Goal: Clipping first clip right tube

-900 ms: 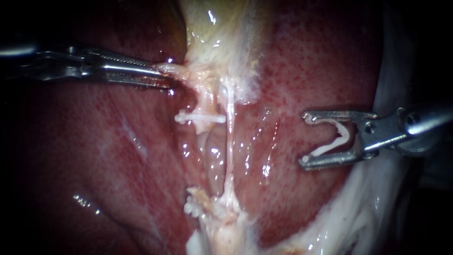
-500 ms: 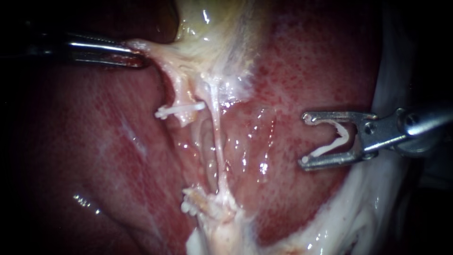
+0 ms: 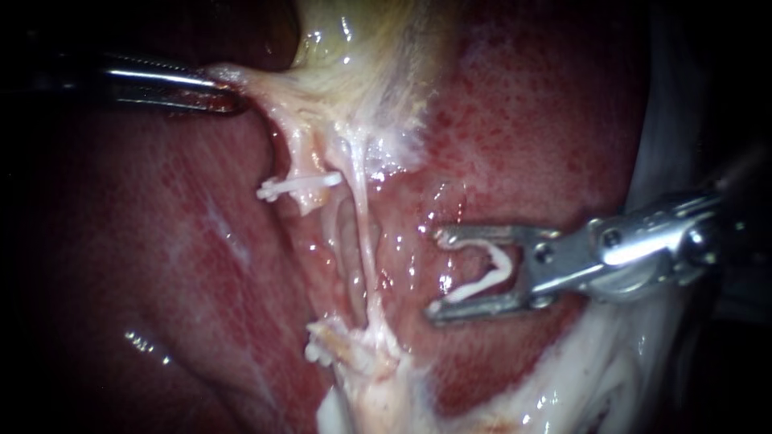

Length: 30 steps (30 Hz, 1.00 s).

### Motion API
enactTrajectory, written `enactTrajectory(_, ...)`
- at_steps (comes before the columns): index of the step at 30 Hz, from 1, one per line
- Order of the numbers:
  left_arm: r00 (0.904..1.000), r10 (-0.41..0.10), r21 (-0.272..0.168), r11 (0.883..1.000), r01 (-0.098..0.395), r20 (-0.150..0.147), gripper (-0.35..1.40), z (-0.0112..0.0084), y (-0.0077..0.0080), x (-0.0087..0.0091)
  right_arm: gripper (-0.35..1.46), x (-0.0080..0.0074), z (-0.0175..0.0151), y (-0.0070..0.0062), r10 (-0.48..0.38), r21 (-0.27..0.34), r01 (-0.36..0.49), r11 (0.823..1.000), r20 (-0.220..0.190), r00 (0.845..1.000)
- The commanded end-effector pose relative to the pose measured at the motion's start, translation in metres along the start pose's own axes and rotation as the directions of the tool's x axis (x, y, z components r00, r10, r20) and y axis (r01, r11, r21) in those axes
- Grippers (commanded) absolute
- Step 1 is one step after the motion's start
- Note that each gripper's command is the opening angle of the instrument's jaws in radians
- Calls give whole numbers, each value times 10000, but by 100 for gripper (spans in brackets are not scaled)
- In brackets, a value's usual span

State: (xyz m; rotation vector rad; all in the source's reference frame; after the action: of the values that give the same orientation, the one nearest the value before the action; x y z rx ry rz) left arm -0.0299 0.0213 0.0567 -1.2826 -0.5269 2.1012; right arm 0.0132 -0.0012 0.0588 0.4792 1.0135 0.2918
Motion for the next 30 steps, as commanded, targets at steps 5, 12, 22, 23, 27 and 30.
enactTrajectory(5,10000,5,3,10000,-5,0,-35,1,-1,0,50,-12,26,5,487,193,-486,9986,-53,9988)
enactTrajectory(12,10000,9,5,10000,-9,-1,-35,1,-1,-1,50,-18,50,14,1124,619,-1099,9920,-387,9929)
enactTrajectory(22,10000,11,6,10000,-11,-1,-35,2,-2,-2,50,-13,73,22,2427,1798,-2204,9587,-1128,9635)
enactTrajectory(23,10000,11,6,10000,-11,-1,-35,2,-2,-2,50,-13,74,22,2570,1942,-2311,9534,-1205,9589)
enactTrajectory(27,10000,12,5,10000,-12,-1,-35,2,-2,-2,50,-10,77,21,3266,2738,-2765,9212,-1581,9318)
enactTrajectory(30,10000,11,6,10000,-11,-1,-35,2,-3,-2,49,-7,76,17,3699,3434,-2960,8914,-1737,9127)
